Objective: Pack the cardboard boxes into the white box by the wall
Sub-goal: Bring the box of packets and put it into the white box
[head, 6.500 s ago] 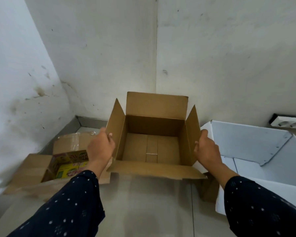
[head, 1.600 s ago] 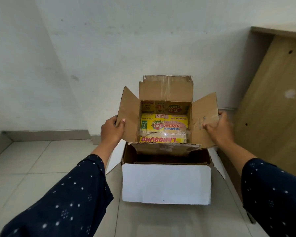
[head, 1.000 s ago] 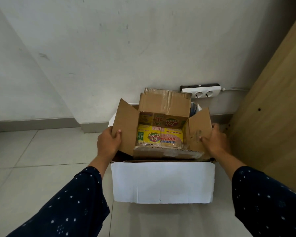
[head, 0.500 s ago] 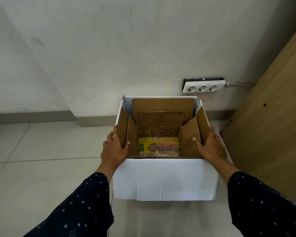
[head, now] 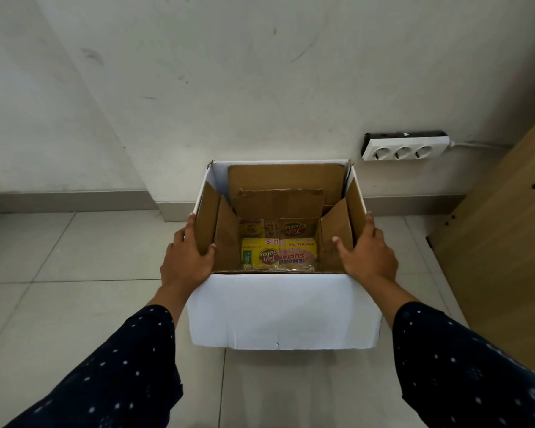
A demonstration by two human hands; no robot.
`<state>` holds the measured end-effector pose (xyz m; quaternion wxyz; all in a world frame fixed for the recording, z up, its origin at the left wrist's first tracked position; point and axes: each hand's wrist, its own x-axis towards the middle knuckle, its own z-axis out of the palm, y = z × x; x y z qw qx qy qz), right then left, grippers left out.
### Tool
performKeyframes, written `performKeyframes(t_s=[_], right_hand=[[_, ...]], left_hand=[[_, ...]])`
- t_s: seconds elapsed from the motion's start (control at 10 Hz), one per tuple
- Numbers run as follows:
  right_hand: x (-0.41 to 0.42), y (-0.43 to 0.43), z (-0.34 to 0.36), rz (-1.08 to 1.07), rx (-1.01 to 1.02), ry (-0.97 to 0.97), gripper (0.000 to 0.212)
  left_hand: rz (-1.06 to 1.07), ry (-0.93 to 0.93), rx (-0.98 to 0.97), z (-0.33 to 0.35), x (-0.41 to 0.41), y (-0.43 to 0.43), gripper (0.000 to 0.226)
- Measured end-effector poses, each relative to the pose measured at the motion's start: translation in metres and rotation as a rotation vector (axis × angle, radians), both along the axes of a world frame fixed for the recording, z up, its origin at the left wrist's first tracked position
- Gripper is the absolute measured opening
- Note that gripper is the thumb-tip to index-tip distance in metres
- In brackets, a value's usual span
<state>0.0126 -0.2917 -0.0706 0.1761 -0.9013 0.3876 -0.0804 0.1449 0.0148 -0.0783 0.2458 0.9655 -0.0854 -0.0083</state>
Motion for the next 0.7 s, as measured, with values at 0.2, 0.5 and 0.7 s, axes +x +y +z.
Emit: performKeyframes(t_s=[0.2, 0.5, 0.7], right_hand=[[0.024, 0.0, -0.004, -0.02, -0.032, 0.002, 0.088], [0.022, 0.002, 0.004, 0.016, -0.005, 0.055, 0.089], [0.018, 0.013, 0.041, 0.111, -0.095, 0.085, 0.078]], left_hand=[[0.027, -0.02, 0.013, -0.001, 0.02, 0.0, 0.077], [-0.025, 0.084, -0.006, 0.008, 0.022, 0.001, 0.085], [-0.019, 0.145, 0.117, 0.041, 0.018, -0.004, 0.088]])
